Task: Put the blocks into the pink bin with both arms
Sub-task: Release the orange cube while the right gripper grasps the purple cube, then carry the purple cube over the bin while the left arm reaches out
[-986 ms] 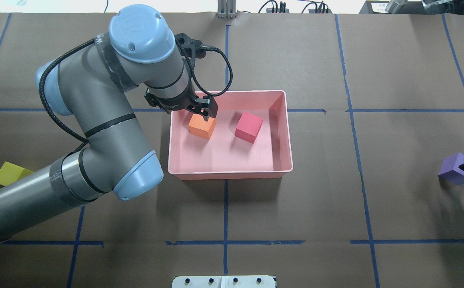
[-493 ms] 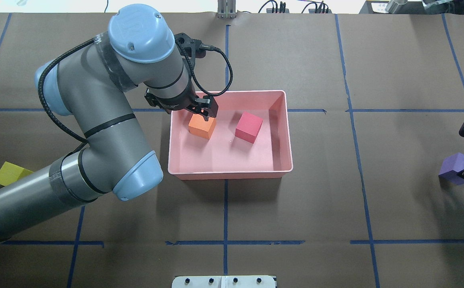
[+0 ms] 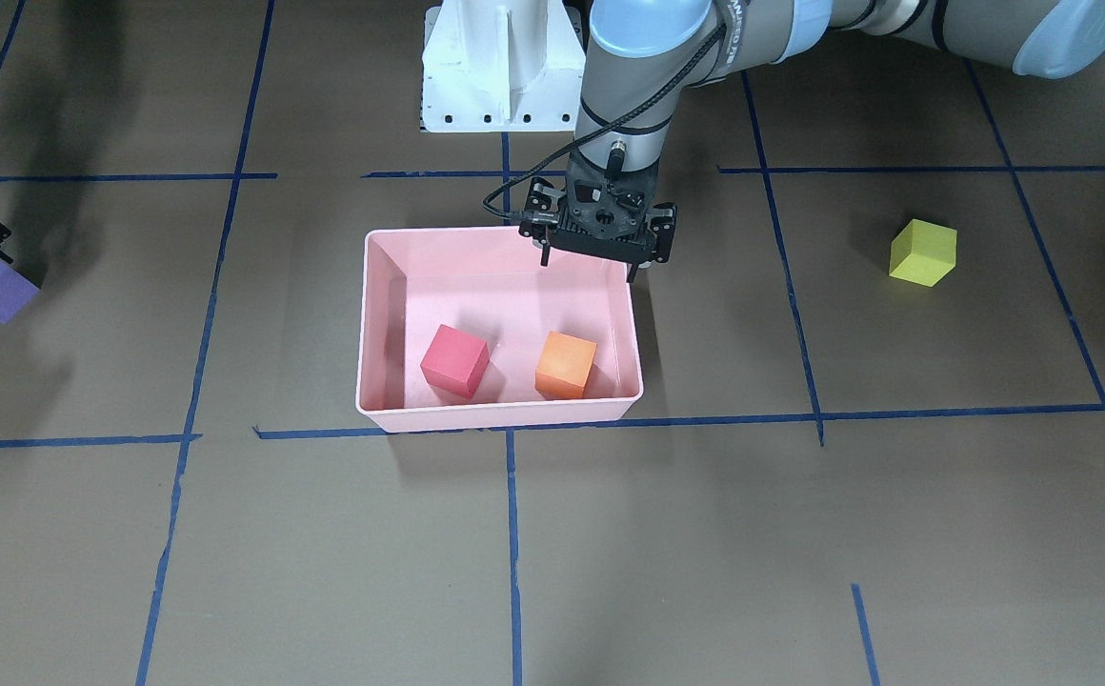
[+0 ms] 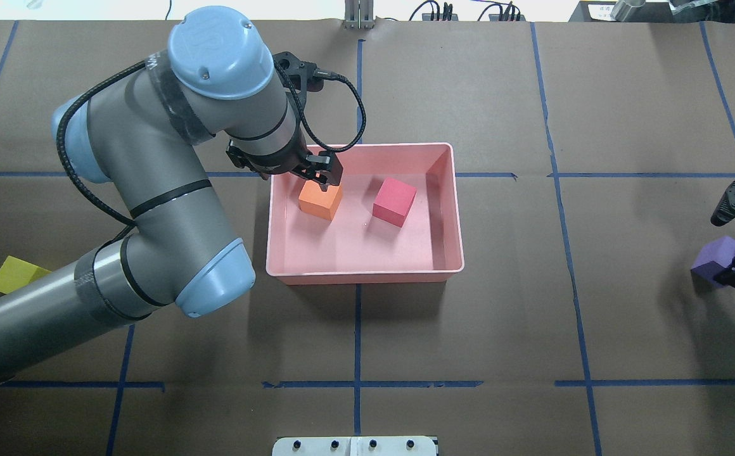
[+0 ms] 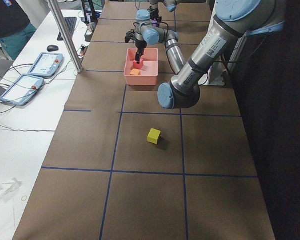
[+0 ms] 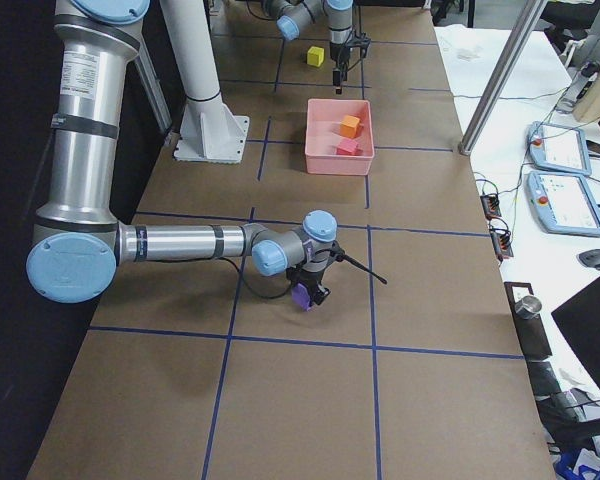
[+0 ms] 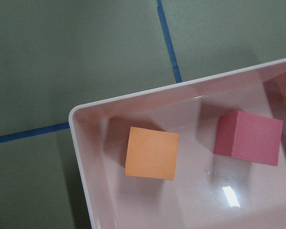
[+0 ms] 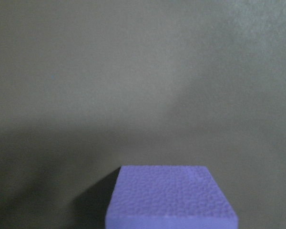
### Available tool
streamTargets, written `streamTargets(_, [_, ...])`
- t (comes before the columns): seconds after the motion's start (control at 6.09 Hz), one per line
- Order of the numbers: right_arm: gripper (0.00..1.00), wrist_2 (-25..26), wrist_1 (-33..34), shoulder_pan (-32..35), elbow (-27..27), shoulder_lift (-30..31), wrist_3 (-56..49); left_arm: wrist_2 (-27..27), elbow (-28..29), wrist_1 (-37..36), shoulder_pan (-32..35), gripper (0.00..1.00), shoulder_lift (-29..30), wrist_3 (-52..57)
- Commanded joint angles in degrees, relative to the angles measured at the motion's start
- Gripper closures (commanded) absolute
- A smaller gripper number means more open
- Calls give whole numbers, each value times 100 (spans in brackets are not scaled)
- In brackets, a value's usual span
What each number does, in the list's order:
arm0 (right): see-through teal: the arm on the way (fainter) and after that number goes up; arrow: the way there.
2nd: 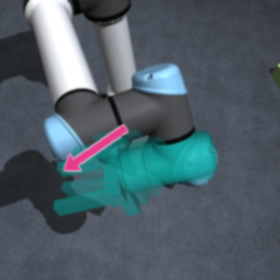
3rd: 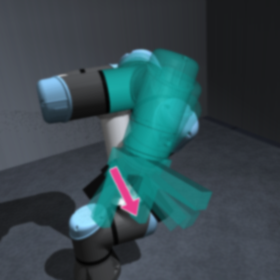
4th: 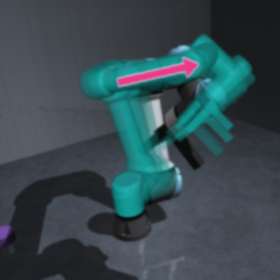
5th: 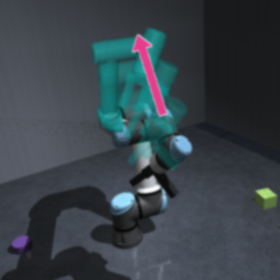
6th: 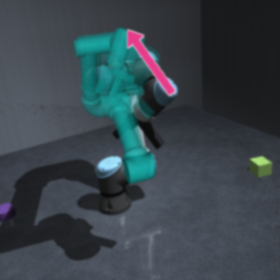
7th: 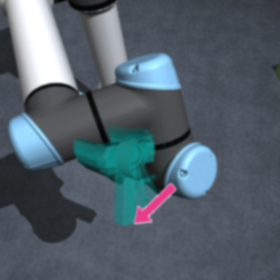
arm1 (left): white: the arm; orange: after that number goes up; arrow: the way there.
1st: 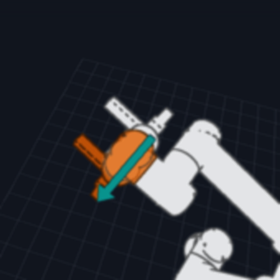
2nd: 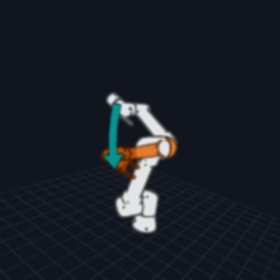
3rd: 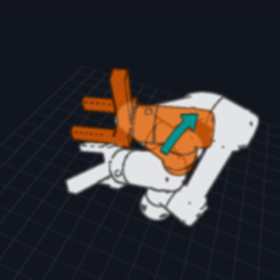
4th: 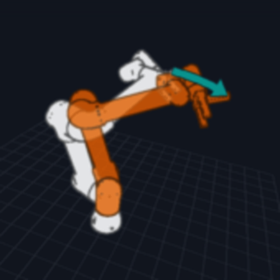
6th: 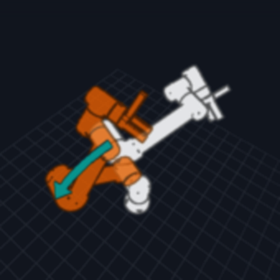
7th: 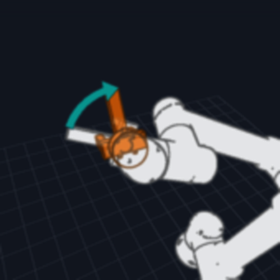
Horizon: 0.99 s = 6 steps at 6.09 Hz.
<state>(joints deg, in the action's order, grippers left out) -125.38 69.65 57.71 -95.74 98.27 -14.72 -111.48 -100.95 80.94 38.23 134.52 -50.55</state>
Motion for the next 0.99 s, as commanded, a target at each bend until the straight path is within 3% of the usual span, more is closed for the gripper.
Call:
streamTargets(0.0, [63, -214, 48, 12, -24, -307, 414, -75, -388, 0, 340, 0, -581, 1067])
streamTargets(0.33, [62, -311, 66, 21, -173, -702, 1719, -785, -583, 61, 1105, 0, -1381, 2719])
streamTargets(0.49, [62, -495, 75, 13, -461, -835, 2797, -788, -802, 97, 1247, 0, -1846, 3152])
streamTargets(0.66, [62, -557, 379, 4, -898, -1027, 3947, -797, -1056, 184, 1379, 0, -2320, 3331])
streamTargets(0.82, [62, -549, 1548, -66, -1503, -1560, 4585, -805, -1102, 620, 1493, 0, -2821, 3550])
